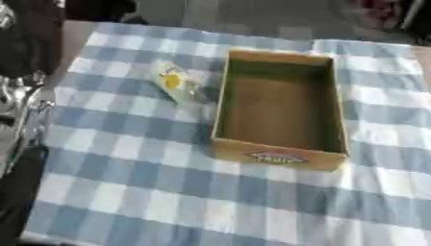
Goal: Pick up objects on the table and place them in the box.
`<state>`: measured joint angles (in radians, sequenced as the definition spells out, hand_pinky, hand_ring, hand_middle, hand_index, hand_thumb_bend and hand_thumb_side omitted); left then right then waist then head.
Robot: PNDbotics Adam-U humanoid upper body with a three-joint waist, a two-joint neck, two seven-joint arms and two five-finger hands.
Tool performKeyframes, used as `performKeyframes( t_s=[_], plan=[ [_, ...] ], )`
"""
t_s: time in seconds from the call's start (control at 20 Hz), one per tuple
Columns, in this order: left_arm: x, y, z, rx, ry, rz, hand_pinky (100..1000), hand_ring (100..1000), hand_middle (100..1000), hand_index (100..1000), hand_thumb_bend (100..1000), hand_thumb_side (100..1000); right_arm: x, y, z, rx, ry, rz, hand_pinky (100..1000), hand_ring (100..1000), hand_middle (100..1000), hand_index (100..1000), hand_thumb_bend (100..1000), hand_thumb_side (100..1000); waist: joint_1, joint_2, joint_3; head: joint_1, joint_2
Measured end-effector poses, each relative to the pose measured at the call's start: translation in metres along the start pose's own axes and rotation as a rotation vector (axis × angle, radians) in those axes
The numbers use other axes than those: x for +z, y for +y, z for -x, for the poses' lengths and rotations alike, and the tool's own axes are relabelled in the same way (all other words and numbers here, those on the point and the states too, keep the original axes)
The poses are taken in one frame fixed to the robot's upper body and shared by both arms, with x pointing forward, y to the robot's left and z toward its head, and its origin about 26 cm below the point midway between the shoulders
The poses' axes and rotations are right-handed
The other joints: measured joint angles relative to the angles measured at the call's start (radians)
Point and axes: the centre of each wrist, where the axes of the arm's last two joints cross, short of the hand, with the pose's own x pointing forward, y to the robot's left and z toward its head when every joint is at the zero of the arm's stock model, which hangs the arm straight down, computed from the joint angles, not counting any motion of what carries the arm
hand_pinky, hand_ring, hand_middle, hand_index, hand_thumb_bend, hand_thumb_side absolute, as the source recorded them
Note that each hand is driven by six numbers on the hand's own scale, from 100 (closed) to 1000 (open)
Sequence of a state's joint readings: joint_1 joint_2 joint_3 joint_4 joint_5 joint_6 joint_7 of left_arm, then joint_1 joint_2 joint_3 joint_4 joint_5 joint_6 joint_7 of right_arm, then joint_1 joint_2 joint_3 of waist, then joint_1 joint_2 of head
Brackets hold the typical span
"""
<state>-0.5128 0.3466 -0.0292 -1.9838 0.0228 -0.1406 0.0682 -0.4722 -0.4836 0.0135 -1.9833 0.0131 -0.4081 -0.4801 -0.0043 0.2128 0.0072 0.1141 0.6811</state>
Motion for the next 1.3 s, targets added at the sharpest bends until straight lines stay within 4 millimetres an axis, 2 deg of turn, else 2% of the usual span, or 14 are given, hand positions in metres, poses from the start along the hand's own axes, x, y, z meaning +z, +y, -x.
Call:
performKeyframes(
  t_s=[0.2, 0.35, 0.5, 0.55, 0.65, 0.9, 1.1, 1.2, 1.3],
  plan=[
    [-0.002, 0.002, -0.001, -0.009, -0.006, 0.009, 729, 644, 792, 990, 356, 947, 0.000, 0.000, 0.000, 0.004, 0.003, 0.004, 526, 495, 550, 768, 100, 981, 0.002, 0.000, -0.015, -0.007, -0.001],
    [-0.007, 0.012, -0.002, -0.078, -0.006, 0.070, 743, 653, 799, 974, 378, 954, 0.000, -0.001, 0.000, 0.010, 0.005, 0.009, 526, 497, 551, 768, 100, 980, 0.017, -0.010, -0.020, -0.019, 0.005],
    [-0.017, 0.027, 0.003, -0.208, 0.005, 0.203, 758, 663, 805, 959, 381, 962, 0.000, -0.002, 0.000, 0.017, 0.007, 0.012, 526, 496, 550, 768, 100, 980, 0.037, -0.021, -0.026, -0.024, 0.016],
    [-0.020, 0.033, 0.006, -0.254, 0.014, 0.251, 723, 662, 808, 951, 391, 955, 0.000, -0.003, 0.000, 0.019, 0.007, 0.010, 526, 496, 550, 769, 100, 979, 0.039, -0.023, -0.027, -0.027, 0.018],
    [-0.024, 0.043, 0.015, -0.345, 0.036, 0.347, 713, 667, 814, 942, 397, 952, 0.000, -0.003, 0.000, 0.024, 0.013, 0.002, 526, 495, 549, 769, 100, 979, 0.044, -0.031, -0.031, -0.027, 0.018],
    [-0.035, 0.064, 0.035, -0.531, 0.074, 0.547, 746, 695, 822, 927, 421, 945, 0.002, -0.002, 0.000, 0.018, 0.025, -0.004, 526, 496, 550, 769, 100, 978, 0.054, -0.039, -0.043, -0.027, -0.016],
    [-0.046, 0.079, 0.051, -0.652, 0.103, 0.706, 797, 739, 842, 908, 468, 903, 0.002, -0.002, 0.000, 0.017, 0.031, -0.008, 526, 495, 549, 770, 100, 977, 0.060, -0.044, -0.052, -0.025, -0.044],
    [-0.053, 0.083, 0.058, -0.704, 0.107, 0.796, 814, 752, 849, 901, 520, 857, 0.002, -0.002, 0.000, 0.013, 0.036, -0.010, 526, 495, 549, 770, 100, 977, 0.061, -0.044, -0.057, -0.022, -0.049],
    [-0.059, 0.088, 0.065, -0.751, 0.110, 0.881, 828, 767, 855, 894, 608, 764, 0.002, -0.001, 0.000, 0.011, 0.038, -0.012, 526, 495, 548, 771, 100, 976, 0.062, -0.044, -0.059, -0.017, -0.050]
  ],
)
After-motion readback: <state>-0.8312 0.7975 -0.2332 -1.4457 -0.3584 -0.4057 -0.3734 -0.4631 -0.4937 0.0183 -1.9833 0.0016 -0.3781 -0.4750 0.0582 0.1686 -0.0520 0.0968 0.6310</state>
